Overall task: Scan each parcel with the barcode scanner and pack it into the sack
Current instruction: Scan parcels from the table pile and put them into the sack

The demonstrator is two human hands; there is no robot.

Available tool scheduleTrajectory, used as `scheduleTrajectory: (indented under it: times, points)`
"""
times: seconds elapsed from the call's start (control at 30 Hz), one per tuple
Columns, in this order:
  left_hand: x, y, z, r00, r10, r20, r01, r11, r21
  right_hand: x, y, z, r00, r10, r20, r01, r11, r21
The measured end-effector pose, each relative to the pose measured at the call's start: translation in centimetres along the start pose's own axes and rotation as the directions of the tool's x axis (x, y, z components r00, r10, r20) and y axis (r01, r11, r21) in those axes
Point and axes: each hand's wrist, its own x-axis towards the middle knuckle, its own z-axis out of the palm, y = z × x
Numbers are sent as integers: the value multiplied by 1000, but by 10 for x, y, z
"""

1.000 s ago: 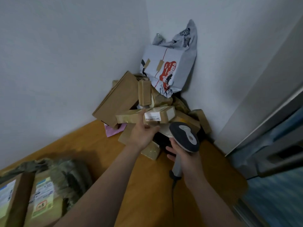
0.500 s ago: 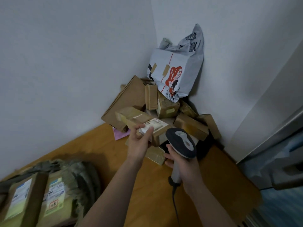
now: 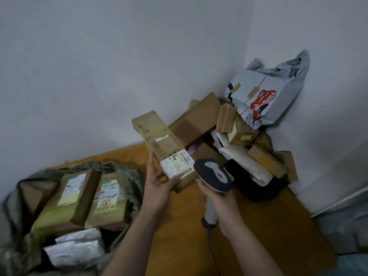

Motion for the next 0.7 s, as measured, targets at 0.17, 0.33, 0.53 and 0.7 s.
scheduleTrajectory:
  times: [0.17,0.33,0.53,0.7]
  points:
    - [-20,-7,-51,994,-104,-45,95,981,-169,-24,11,46,999,23,23,-23,1000,4]
    - [-34,-10,-82,995,-98,-3,93,954,-283,-44,18,87,996,39,78,-45,997,65]
    - [-43,-3,-110,996,-84,2,84,996,-33,-61,17,111,994,-94,49,92,995,27]
    - [-44,13,-139,995,37,-96,11,890,455,-65,11,113,980,-158,118,166,984,-61]
